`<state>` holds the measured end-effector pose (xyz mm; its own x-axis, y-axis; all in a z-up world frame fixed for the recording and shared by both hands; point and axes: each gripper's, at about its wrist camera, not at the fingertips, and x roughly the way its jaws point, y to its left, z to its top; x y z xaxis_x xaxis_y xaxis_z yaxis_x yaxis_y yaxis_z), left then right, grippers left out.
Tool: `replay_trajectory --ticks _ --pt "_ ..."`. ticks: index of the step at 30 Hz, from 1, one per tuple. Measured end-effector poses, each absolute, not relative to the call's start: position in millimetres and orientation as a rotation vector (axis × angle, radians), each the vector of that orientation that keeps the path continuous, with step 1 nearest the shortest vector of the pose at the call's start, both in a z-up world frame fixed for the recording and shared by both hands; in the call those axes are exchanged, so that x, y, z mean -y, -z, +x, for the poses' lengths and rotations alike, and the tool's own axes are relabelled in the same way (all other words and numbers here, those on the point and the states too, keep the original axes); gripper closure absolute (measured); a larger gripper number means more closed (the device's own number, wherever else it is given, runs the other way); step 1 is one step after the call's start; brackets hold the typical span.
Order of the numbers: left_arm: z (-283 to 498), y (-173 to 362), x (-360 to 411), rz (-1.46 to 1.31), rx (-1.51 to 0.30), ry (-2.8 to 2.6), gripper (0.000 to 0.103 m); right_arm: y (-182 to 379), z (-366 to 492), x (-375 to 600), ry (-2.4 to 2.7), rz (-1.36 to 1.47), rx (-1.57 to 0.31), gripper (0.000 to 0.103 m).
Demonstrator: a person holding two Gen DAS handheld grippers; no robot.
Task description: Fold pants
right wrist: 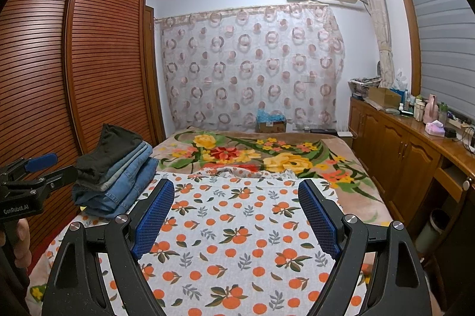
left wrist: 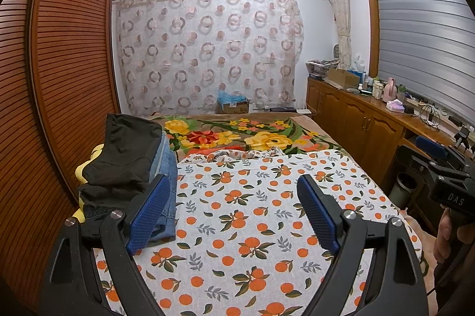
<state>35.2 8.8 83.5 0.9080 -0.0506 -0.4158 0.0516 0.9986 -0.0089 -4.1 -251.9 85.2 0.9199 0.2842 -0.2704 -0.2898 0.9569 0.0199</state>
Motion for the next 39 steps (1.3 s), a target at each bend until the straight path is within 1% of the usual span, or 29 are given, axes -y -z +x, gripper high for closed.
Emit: replay_trajectory --ticks 39 --pt "34.4 -81.3 -6.7 0.005 -0.426 0.053 0.015 -83.9 -3.6 252.1 -0.292 -0.020 -0.275 0.016"
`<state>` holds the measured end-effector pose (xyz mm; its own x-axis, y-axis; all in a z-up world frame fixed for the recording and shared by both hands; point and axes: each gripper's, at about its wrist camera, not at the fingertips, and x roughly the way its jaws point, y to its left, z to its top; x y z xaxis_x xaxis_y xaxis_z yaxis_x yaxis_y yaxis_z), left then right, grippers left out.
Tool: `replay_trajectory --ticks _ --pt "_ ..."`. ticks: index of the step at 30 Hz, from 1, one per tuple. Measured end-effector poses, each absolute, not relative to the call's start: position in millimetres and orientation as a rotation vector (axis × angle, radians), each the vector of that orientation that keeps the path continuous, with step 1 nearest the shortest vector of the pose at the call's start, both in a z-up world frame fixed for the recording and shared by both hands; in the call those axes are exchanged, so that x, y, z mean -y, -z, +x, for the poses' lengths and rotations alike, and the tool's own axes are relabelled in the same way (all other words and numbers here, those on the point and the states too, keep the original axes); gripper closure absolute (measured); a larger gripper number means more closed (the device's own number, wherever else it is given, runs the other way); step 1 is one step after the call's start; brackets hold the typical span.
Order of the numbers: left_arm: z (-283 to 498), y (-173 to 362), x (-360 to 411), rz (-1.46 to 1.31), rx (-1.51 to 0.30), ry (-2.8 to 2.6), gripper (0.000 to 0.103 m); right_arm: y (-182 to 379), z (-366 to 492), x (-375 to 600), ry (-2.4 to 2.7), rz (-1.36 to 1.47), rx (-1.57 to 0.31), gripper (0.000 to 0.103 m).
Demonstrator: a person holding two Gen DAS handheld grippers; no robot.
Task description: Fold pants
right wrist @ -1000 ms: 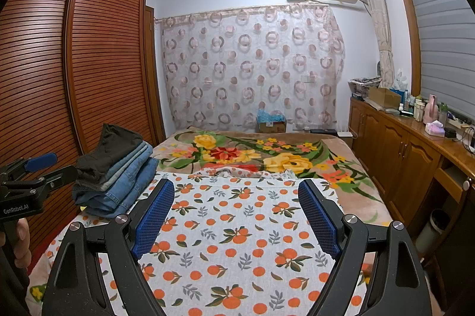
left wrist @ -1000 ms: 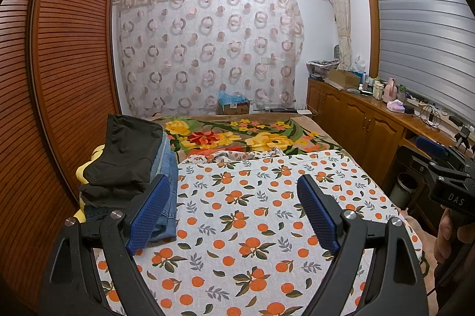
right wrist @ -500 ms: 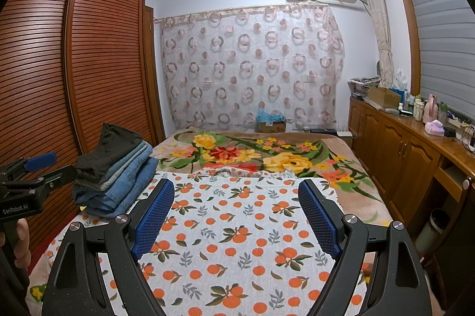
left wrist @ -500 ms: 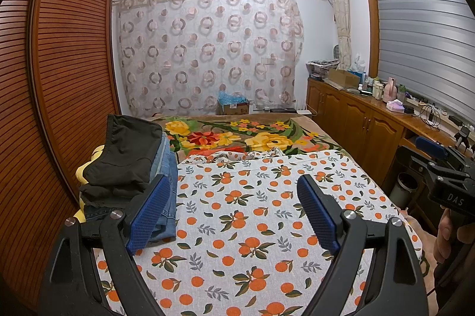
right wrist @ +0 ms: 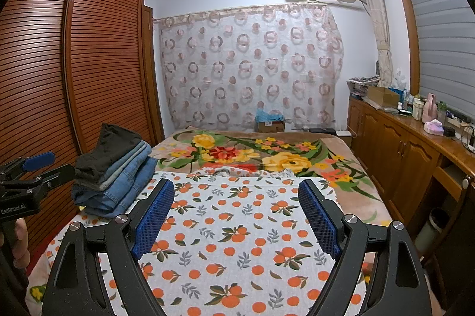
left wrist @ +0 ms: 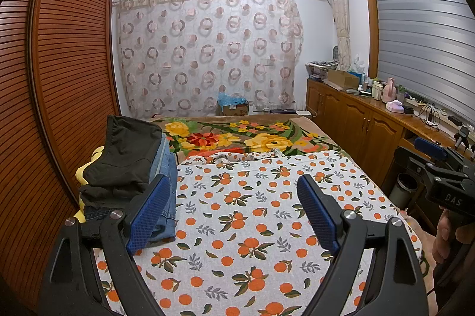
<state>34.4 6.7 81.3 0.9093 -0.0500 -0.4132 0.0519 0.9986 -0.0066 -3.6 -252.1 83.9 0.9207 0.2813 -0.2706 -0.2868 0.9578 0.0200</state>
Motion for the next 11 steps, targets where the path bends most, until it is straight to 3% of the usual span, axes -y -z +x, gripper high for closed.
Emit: replay_trajectory --ticks 11 --pt "34.2 -80.3 -6.3 0.005 -0.425 0.052 0.015 -82.7 -3.9 252.4 -0.291 -0.019 -0.275 0.016"
